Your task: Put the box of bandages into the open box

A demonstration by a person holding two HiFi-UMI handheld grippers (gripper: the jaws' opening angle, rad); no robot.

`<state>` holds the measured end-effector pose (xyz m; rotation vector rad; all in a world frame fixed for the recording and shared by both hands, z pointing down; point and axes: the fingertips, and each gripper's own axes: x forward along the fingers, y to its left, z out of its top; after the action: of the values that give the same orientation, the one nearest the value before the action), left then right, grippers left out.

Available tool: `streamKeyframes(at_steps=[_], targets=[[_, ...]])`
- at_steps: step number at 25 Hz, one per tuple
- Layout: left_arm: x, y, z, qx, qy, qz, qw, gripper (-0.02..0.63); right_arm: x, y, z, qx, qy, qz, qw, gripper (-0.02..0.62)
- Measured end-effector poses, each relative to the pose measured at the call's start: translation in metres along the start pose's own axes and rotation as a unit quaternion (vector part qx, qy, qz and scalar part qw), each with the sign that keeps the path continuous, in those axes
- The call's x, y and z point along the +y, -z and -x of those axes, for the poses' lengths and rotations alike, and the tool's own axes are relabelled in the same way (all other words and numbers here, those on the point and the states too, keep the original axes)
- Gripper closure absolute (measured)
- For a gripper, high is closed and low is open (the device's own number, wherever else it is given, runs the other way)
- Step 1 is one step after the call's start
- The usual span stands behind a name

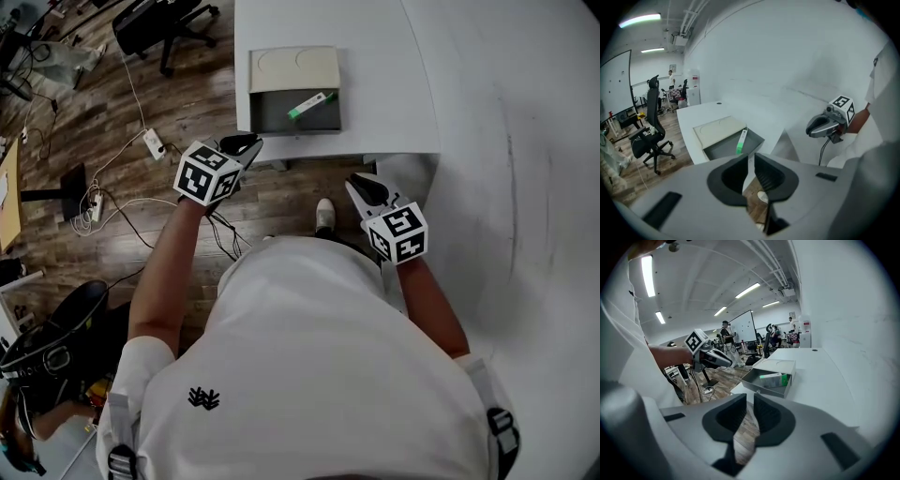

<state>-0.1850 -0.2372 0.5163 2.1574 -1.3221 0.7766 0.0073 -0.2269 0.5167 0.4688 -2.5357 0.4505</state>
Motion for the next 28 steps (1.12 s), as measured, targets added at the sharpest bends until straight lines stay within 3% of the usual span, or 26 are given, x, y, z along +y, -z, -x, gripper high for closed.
streamKeyframes(at_steps=[6,13,24,28], targets=[[-0.024,0.029,0.036,-0.029,0.023,0.007,0.9993,0.598,0.04,0.003,-0.004,-0.005,0.005,0.01,1.0,0.551],[-0.059,0.05,0.08,-0.079,0.062,0.029,0.9945,0.6,0.083,0.013,0.002,-0.006,0.017,0.012,1.0,0.566],[-0.091,0.09,0.133,-0.113,0.1,0.041,0.9877,0.6,0.135,0.023,0.006,-0.021,0.04,0.005,0.999,0.577],[-0.116,0.111,0.145,-0.122,0.113,0.044,0.985,0.6,0.156,0.047,0.013,-0.027,0.039,-0.004,0.999,0.58]])
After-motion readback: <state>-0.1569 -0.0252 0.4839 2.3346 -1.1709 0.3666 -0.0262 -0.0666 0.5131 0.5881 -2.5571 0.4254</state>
